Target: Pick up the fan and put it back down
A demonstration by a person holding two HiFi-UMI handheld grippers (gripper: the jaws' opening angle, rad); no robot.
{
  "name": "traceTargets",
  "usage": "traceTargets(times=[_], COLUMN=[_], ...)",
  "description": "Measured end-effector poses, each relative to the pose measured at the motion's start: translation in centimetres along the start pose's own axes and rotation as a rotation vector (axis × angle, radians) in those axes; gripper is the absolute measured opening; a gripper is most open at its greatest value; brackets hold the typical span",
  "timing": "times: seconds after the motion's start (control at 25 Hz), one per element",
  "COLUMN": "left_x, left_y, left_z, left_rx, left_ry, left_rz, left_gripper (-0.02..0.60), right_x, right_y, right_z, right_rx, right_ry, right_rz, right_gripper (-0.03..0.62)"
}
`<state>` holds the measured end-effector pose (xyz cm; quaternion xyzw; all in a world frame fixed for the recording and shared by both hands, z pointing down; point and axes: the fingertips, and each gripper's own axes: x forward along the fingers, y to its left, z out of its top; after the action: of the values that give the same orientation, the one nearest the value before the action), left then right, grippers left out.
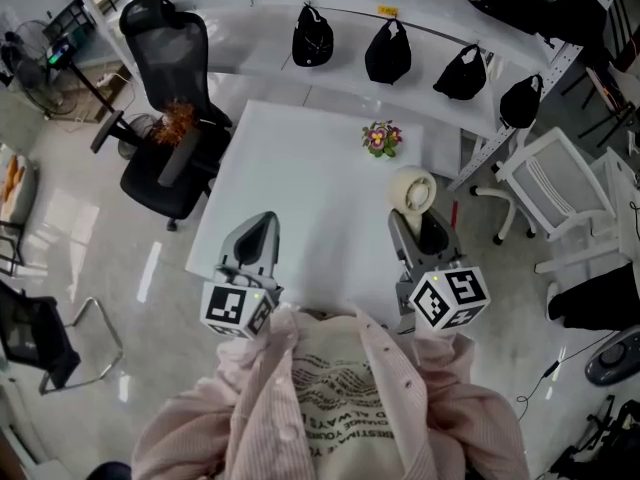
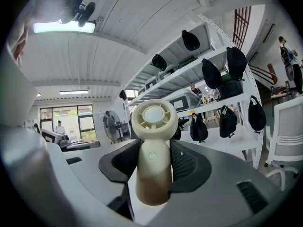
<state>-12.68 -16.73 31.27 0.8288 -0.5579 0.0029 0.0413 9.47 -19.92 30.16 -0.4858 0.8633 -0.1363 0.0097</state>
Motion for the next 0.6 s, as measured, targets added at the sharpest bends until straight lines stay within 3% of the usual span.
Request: traceTargets(times=[0.6], left_x=[-1.1], left_y=[1.7], left_z=[-4.7], left_rx=[-0.082], left_ry=[0.096], left_rz=[0.104], left_gripper=[0.002], right_x=[2.9], right_y=[0.3], right_z=[-4.3], right_rx=[0.009], right_ry=[0.123], right_rz=[0.070], right_gripper=[0.184])
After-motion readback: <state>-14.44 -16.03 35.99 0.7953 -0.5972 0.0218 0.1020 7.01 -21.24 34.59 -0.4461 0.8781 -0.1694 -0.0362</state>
